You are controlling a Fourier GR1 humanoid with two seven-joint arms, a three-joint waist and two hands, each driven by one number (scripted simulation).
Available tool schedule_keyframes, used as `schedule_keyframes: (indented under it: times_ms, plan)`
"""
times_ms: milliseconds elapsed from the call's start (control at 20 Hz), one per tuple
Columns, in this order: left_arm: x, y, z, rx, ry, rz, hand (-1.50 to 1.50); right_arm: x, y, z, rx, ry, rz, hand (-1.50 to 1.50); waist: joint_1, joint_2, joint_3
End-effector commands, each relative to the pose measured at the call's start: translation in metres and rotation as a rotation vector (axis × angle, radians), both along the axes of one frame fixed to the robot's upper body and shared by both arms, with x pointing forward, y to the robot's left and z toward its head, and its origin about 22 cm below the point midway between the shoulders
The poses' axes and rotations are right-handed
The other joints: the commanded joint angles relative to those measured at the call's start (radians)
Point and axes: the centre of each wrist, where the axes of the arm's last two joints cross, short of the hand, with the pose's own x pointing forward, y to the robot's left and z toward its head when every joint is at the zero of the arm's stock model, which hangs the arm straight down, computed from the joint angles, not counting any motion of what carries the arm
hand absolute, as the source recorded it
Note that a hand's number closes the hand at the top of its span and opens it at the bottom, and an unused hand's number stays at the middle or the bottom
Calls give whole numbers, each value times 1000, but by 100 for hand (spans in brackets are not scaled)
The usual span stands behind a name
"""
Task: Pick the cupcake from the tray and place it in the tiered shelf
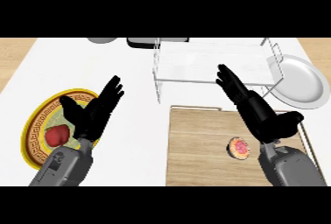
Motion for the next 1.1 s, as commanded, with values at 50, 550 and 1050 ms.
schedule_keyframes:
  times_ms: [50, 550, 1050]
  plan:
    - [-8, 7, 21, 88, -93, 115, 0, 17, -2, 25, 80, -45, -47, 150, 12, 24, -7]
    - [-23, 69, 43, 223, -196, 354, 0, -9, -98, -14, 334, -28, -290, -150, 1, 25, -6]
    - [-33, 73, 40, 219, -192, 374, 0, -42, -125, 81, -278, 0, 106, -150, -9, 21, -9]
